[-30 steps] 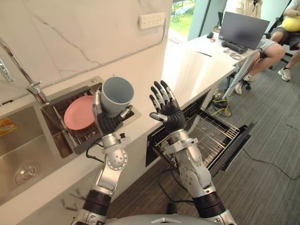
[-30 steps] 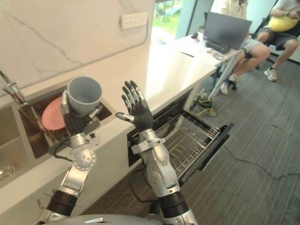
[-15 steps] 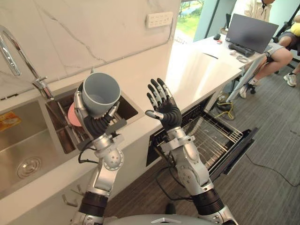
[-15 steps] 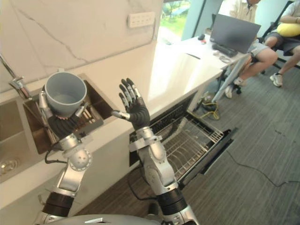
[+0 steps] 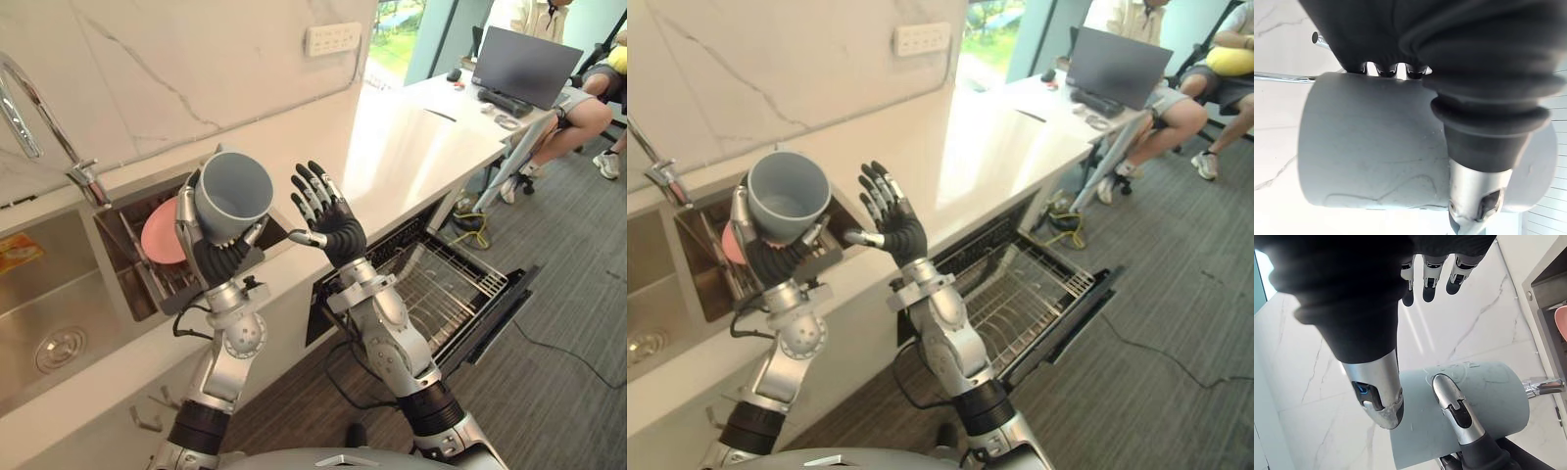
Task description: Walk over to the sink, pick up the cup, carry it to the dishwasher, place the cup inside the dishwasher, then close the dishwasher door
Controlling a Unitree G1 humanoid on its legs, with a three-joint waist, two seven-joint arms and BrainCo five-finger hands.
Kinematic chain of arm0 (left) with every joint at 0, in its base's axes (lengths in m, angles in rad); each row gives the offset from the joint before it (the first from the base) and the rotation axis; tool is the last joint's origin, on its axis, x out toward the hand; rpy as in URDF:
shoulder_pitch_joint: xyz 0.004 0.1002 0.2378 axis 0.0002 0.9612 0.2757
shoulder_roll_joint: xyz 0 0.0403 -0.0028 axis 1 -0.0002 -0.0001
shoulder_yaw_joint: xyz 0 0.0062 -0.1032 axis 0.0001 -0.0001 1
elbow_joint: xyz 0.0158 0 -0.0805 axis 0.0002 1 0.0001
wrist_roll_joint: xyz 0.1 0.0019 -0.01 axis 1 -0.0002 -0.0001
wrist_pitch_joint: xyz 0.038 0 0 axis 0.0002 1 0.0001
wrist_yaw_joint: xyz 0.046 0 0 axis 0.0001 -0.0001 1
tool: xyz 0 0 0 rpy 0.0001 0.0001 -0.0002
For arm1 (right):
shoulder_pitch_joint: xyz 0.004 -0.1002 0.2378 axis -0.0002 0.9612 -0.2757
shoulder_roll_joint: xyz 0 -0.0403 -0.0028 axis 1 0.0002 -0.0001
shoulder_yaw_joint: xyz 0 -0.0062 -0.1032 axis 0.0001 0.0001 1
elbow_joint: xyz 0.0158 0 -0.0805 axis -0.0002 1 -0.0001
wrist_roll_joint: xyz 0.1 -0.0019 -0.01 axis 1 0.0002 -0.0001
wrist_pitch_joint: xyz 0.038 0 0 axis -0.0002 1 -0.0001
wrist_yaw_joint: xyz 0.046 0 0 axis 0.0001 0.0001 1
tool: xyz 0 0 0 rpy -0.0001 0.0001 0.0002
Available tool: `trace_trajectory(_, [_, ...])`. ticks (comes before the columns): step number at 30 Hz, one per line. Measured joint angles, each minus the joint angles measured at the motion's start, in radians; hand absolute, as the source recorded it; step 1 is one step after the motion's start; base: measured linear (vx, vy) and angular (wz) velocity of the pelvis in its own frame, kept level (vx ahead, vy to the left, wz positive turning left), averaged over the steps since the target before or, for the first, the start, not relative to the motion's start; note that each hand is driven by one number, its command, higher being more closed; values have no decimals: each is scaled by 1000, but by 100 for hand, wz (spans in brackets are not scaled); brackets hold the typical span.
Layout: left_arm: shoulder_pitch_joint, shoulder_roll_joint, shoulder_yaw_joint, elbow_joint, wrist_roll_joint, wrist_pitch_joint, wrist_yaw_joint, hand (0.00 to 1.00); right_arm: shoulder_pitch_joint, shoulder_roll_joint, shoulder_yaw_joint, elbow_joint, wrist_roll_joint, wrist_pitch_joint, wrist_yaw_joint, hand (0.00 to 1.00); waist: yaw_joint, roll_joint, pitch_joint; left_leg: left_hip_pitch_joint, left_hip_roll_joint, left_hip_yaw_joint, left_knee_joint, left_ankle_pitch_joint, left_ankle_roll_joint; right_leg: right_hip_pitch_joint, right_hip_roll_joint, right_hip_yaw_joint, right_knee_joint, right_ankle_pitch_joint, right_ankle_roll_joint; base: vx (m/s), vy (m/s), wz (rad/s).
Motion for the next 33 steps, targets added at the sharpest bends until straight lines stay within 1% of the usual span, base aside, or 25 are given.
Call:
trace_trajectory(5, [-13, 3, -25, 2, -1, -5, -24, 100, -7, -1, 21, 0, 0, 3, -1, 0, -1, 4, 6, 0, 0, -1, 0, 0, 0, 1, 0, -1, 1, 0, 0, 0, 0, 0])
trace_trajectory(7, [-18, 3, -41, 2, -1, -8, -34, 100, -21, -1, 26, 2, 0, 18, -3, 0, -1, 7, 8, 0, 0, -2, 0, 0, 0, 2, 0, -3, 2, 0, 0, 0, 0, 0])
trace_trajectory(11, [-18, 4, -75, 2, -1, -10, -39, 100, -34, -1, 28, 3, 0, 19, -6, 0, -2, 8, 9, 0, 0, -4, 0, 0, 0, 3, 0, -4, 5, 1, 1, 0, 0, 0])
trace_trajectory(20, [-50, 13, -118, 2, -2, -13, -64, 100, -41, -1, 37, 3, -1, 19, -17, 0, -5, 8, 14, 3, 0, -19, 0, 1, 0, 17, -1, -19, 4, 2, 4, -2, 0, 4])
trace_trajectory(25, [-50, 13, -122, 2, -4, -13, -79, 100, -72, -2, 62, 3, -1, 25, -23, 0, -5, 10, 24, 2, 0, -22, 0, 1, -1, 17, -1, -20, 2, 1, 3, -23, -5, 1])
trace_trajectory(28, [-50, 15, -123, 2, -6, -13, -81, 100, -76, -2, 60, 3, -1, 37, -23, 0, -4, 10, 24, 2, 0, -23, 0, 2, -1, 17, -1, -20, 5, 3, 5, 0, 0, 0])
trace_trajectory(33, [-50, 16, -123, 2, -23, -13, -99, 100, -77, -5, 60, 3, -4, 39, -27, 0, -2, 10, 24, 1, 0, -24, 0, 2, -1, 18, -1, -21, 5, 4, 7, 0, 0, 0])
